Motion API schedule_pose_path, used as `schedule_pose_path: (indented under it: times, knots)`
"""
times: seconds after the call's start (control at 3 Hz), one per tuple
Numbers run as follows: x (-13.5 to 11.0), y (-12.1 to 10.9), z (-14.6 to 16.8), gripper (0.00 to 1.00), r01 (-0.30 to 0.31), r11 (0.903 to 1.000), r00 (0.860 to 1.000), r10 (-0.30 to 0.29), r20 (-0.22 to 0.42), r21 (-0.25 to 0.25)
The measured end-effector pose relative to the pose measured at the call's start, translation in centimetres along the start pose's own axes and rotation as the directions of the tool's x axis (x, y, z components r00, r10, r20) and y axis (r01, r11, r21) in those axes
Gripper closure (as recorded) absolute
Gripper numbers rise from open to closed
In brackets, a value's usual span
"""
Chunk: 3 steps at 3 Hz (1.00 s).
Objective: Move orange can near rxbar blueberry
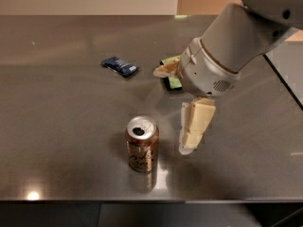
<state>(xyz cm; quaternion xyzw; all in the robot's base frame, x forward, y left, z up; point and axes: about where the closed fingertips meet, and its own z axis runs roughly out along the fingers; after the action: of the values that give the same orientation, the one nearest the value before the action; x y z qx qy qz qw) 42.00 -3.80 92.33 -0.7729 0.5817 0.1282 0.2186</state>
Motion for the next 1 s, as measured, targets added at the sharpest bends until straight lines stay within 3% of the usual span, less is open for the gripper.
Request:
schedule_pose_path:
  times: [0.67,1.0]
  knots:
    - [-1.9,2.1,2.3,0.00,0.052,0.9950,0.998,-0.050,0.031,-0.085]
    - [-2.7,2.4,2.7,0.00,0.071,0.9925,0.997,-0.068,0.040,-0.100]
